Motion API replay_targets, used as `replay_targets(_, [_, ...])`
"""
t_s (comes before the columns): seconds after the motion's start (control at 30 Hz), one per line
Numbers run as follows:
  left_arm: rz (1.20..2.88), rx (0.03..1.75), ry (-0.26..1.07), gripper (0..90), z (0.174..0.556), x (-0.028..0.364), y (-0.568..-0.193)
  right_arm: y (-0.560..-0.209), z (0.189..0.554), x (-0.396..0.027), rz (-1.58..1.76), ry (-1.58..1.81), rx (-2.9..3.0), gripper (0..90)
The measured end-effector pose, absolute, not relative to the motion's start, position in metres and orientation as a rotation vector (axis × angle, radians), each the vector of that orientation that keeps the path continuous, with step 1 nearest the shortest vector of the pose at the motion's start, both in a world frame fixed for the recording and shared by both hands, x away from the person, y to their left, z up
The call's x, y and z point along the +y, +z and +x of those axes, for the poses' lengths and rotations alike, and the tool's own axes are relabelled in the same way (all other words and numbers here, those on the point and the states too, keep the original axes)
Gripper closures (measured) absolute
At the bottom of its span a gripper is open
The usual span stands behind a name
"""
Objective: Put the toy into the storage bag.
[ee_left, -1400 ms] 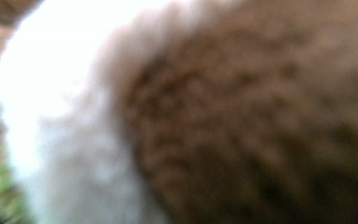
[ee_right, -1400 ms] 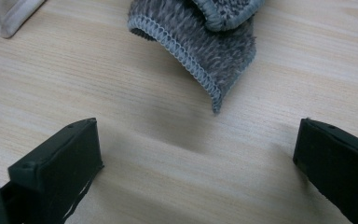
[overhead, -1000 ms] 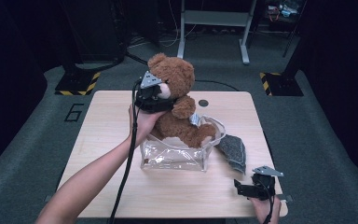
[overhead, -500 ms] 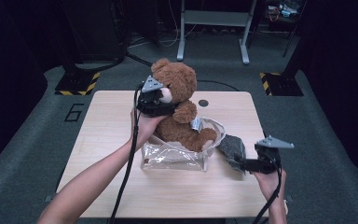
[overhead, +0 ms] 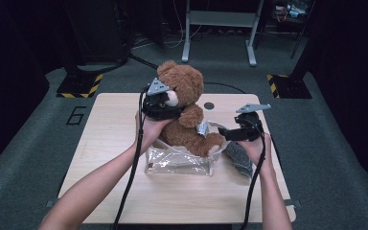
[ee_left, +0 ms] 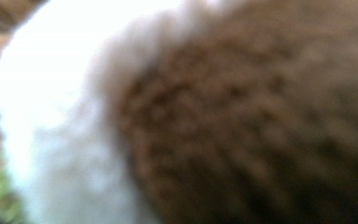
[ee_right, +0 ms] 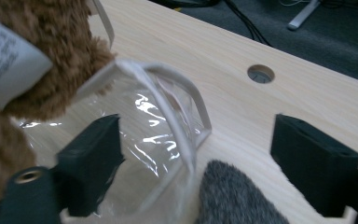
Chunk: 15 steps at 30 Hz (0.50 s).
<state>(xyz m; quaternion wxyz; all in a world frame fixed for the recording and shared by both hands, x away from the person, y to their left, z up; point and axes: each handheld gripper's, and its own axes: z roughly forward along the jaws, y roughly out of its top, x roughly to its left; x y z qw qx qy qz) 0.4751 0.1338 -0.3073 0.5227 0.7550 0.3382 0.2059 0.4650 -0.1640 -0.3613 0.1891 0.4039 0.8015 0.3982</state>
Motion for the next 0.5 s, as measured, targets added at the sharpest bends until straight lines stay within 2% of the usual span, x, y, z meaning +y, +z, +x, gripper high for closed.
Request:
replay_targets(0.03, [1.811, 0.807, 0.493, 42.1, 0.475, 0.134, -0.307, -0.361, 0.469, -0.16, 1.117, 1.108, 2.276, 25.3])
replay_targets(0.13, [1.813, 0.805, 0.49, 42.1, 0.474, 0.133, -0.307, -0.361, 0.483, -0.144, 1.094, 1.056, 2.338, 43.6])
replay_targets(0.17, [1.812, 0.805, 0.488, 42.2, 0.474, 0.133, -0.308, -0.362, 0.489, -0.137, 1.067, 1.063, 2.376, 57.4])
replay_targets(0.2, [1.813, 0.804, 0.487, 42.2, 0.474, 0.134, -0.308, -0.362, 0.489, -0.137, 1.067, 1.063, 2.376, 57.4])
replay_targets(0.23, [1.812, 0.802, 0.488, 42.2, 0.474, 0.134, -0.308, -0.363, 0.491, -0.135, 1.063, 1.068, 2.374, 63.1])
replay_targets(0.27, [1.809, 0.801, 0.487, 42.2, 0.474, 0.134, -0.308, -0.362, 0.491, -0.132, 1.058, 1.087, 2.38, 72.5])
replay_targets(0.33, [1.81, 0.798, 0.489, 42.2, 0.473, 0.136, -0.307, -0.36, 0.491, -0.13, 1.061, 1.087, 2.382, 81.1])
replay_targets(0.37, [1.802, 0.799, 0.488, 42.2, 0.473, 0.136, -0.306, -0.36, 0.492, -0.129, 1.049, 1.092, 2.381, 84.6])
replay_targets(0.5, [1.797, 0.776, 0.506, 42.2, 0.468, 0.14, -0.303, -0.357, 0.497, -0.132, 1.136, 1.112, 2.364, 86.0])
